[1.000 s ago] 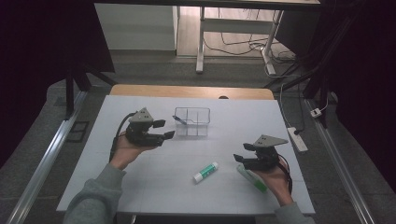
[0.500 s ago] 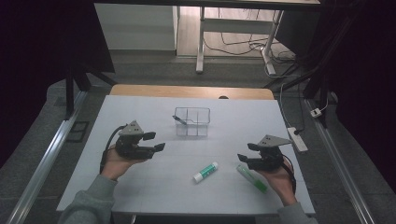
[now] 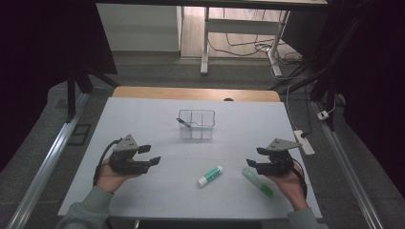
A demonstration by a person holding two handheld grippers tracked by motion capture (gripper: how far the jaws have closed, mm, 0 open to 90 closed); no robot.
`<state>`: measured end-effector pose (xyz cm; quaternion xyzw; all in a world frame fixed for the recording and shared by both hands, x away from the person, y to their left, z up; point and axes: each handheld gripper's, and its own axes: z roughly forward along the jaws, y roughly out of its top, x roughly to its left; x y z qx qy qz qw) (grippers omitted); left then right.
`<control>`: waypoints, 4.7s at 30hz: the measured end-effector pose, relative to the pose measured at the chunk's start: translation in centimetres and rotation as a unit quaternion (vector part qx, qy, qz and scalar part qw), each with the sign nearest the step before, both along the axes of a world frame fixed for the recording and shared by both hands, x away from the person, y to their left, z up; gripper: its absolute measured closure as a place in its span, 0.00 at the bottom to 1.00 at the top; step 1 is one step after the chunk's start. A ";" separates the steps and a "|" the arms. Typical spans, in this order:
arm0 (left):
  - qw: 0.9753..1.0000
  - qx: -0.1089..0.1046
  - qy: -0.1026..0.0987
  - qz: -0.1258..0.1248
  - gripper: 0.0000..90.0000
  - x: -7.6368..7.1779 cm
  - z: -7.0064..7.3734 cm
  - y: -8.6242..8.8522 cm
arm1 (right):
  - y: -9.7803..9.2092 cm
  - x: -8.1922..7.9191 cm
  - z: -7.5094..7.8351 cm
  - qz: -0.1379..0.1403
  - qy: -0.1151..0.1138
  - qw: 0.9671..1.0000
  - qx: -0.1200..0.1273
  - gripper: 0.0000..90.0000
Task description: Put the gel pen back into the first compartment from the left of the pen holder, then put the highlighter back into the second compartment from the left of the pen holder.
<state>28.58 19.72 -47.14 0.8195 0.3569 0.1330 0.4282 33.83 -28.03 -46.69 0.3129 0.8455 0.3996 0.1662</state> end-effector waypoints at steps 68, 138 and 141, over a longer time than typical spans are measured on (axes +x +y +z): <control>1.000 0.008 0.020 0.009 0.38 -0.3 -1.7 0.8 | 0.6 -1.4 -2.0 0.008 0.195 0.961 -0.196 0.43; 1.000 0.010 0.017 0.004 0.38 -0.4 -1.7 0.6 | 1.6 -1.3 1.2 0.013 0.094 0.993 -0.063 0.74; 1.000 0.011 0.016 0.004 0.38 -0.4 -1.6 0.6 | 1.8 -1.1 1.3 0.015 0.089 0.994 -0.058 0.74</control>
